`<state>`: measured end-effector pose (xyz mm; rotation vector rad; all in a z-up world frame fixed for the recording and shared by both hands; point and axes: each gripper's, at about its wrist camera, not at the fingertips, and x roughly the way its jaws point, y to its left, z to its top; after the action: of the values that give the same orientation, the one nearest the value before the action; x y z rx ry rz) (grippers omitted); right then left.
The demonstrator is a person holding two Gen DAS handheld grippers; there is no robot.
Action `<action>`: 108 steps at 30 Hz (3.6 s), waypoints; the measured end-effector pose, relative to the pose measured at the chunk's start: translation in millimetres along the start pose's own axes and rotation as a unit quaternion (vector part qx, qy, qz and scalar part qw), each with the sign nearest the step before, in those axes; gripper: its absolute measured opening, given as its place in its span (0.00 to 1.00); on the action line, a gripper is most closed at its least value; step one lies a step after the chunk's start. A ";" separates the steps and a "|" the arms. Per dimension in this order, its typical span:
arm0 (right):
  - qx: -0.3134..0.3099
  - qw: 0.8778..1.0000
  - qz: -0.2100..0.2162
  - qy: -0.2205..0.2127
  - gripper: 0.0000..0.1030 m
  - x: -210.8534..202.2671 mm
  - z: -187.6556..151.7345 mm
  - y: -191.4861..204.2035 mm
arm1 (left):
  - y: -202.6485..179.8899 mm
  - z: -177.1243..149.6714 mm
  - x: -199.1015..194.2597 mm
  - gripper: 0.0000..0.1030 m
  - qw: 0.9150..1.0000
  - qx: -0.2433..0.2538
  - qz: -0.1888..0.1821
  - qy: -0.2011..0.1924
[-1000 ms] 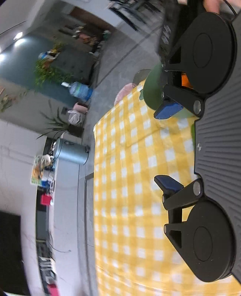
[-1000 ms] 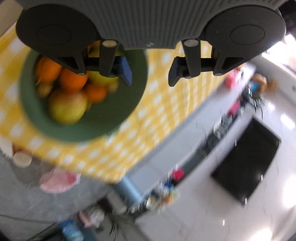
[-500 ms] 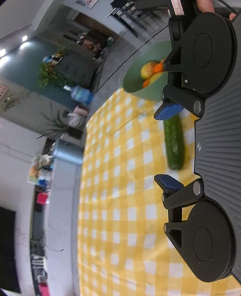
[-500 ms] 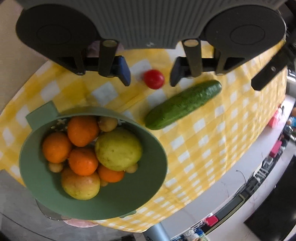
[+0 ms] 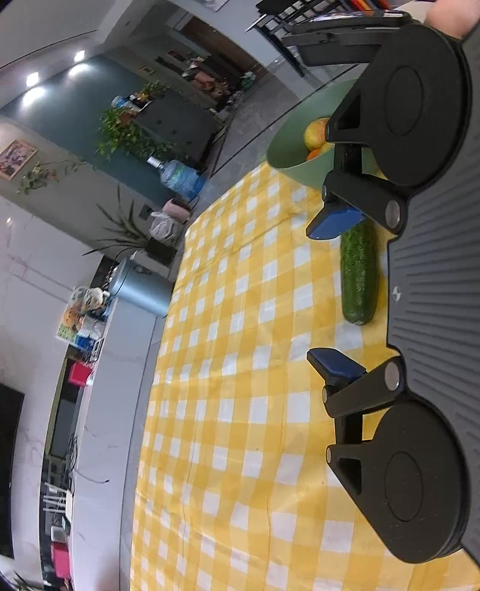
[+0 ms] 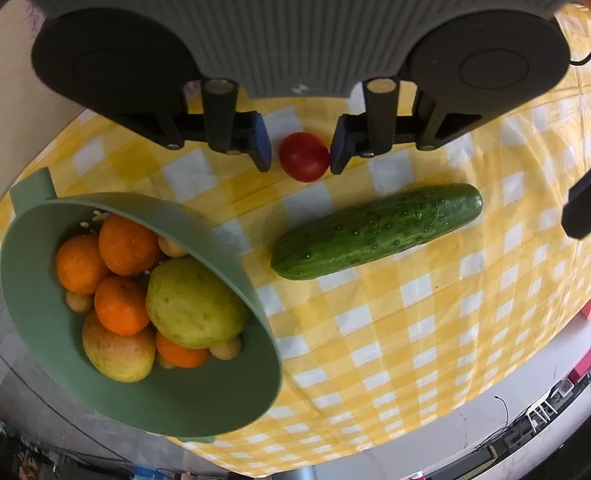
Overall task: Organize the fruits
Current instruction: 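Grasp the red cherry tomato with the right tool, then grasp the green cucumber with the left tool while the right tool carries the tomato to the bowl, then lower the cucumber into the bowl with the left tool while the right tool releases the tomato, then withdraw both tools from the green bowl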
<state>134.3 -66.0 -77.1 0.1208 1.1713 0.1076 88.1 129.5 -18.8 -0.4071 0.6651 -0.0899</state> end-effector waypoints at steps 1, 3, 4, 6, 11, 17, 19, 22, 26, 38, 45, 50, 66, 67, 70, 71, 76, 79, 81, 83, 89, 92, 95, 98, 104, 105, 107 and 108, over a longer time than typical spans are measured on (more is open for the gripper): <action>-0.004 1.000 0.001 -0.002 0.25 -0.1 -0.5 0.9 | 0.1 0.4 0.0 0.77 1.000 0.002 0.001 -0.003; -0.011 1.000 0.003 -0.004 0.25 -0.4 -1.5 2.0 | -0.3 0.8 0.8 0.77 1.000 0.005 0.006 -0.006; -0.011 1.000 0.005 -0.005 0.25 -1.0 -1.7 0.6 | -0.4 0.6 1.3 0.77 1.000 0.007 0.007 -0.005; -0.010 1.000 0.016 -0.009 0.24 -1.7 -1.8 -0.7 | -1.3 -0.6 3.2 0.77 1.000 0.017 0.008 -0.002; -0.004 0.998 0.063 -0.030 0.24 -15.8 -3.1 -8.5 | -24.7 -3.4 6.0 0.77 0.987 0.159 0.008 -0.037; 0.013 0.992 0.095 -0.081 0.24 -48.3 -2.0 -29.3 | -56.0 -9.6 32.0 0.77 0.940 0.336 -0.054 0.024; 0.018 0.988 0.105 -0.109 0.24 -66.8 0.0 -38.0 | -62.6 -15.8 47.3 0.77 0.928 0.361 -0.071 0.056; 0.040 0.981 0.121 -0.147 0.24 -88.3 3.5 -56.1 | -74.6 -31.2 69.6 0.77 0.901 0.416 -0.081 0.095; 0.066 0.974 0.134 -0.172 0.24 -102.9 2.8 -82.4 | -83.1 -43.9 99.5 0.77 0.855 0.497 -0.071 0.132; 0.202 0.941 0.143 -0.231 0.24 -128.4 -9.5 -168.0 | -84.0 -43.3 116.5 0.49 0.852 0.491 -0.076 0.163; 0.204 0.941 0.142 -0.228 0.24 -123.7 -9.6 -170.9 | -80.6 -26.8 105.6 0.45 0.899 0.405 -0.061 0.153; 0.204 0.945 0.140 -0.215 0.24 -112.8 -6.3 -171.6 | -78.9 -9.6 86.0 0.42 0.920 0.364 -0.067 0.132; 0.198 0.962 0.101 -0.160 0.42 -77.4 1.8 -165.1 | -104.8 51.3 48.9 0.42 0.954 0.248 -0.162 0.049; 0.203 0.960 0.106 -0.162 0.44 -78.9 1.4 -166.5 | -114.3 53.1 54.6 0.42 0.949 0.261 -0.170 0.052; 0.195 0.958 0.111 -0.178 0.44 -87.7 -0.1 -166.9 | -147.4 54.6 77.5 0.42 0.932 0.300 -0.190 0.071; 0.192 0.958 0.110 -0.181 0.44 -90.5 0.0 -166.9 | -159.3 53.9 84.9 0.42 0.925 0.314 -0.201 0.075; 0.199 0.955 0.124 -0.182 0.44 -90.4 -1.0 -176.2 | -202.2 50.8 132.4 0.42 0.894 0.340 -0.264 0.128; 0.203 0.952 0.136 -0.185 0.44 -90.1 -2.5 -182.5 | -215.7 40.4 153.8 0.42 0.881 0.353 -0.275 0.151; 0.204 0.951 0.140 -0.185 0.44 -88.9 -3.6 -185.1 | -220.7 32.0 170.2 0.42 0.878 0.362 -0.265 0.170; 0.207 0.950 0.144 -0.182 0.44 -86.3 -4.4 -186.5 | -220.8 23.0 180.5 0.42 0.877 0.372 -0.245 0.179; 0.214 0.949 0.149 -0.179 0.44 -85.4 -6.0 -190.5 | -212.9 14.8 188.1 0.45 0.880 0.389 -0.209 0.175; 0.218 0.948 0.144 -0.183 0.44 -92.3 -6.7 -193.7 | -213.8 16.5 178.7 0.54 0.899 0.372 -0.172 0.153; 0.214 0.948 0.134 -0.192 0.44 -104.8 -9.3 -197.9 | -215.3 22.3 160.4 0.61 0.921 0.352 -0.119 0.115; 0.209 0.951 0.117 -0.195 0.45 -118.8 -11.5 -202.2 | -220.9 25.4 131.5 0.72 0.929 0.350 -0.079 0.091; 0.128 0.977 0.050 -0.163 0.53 -137.3 -17.7 -195.9 | -236.4 23.8 80.4 0.81 0.955 0.284 -0.041 0.073; 0.120 0.979 0.043 -0.160 0.53 -140.1 -21.5 -195.0 | -239.1 22.9 71.6 0.83 0.958 0.273 -0.053 0.074; 0.109 0.981 0.040 -0.155 0.53 -145.3 -31.4 -193.9 | -242.9 17.7 54.5 0.88 0.965 0.243 -0.070 0.071; 0.107 0.981 0.039 -0.154 0.53 -147.2 -35.4 -193.6 | -244.2 14.1 45.5 0.89 0.968 0.232 -0.073 0.067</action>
<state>49.1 -277.7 14.2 0.3623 0.8662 0.0298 144.2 -99.3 61.2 0.0039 0.7225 -0.4081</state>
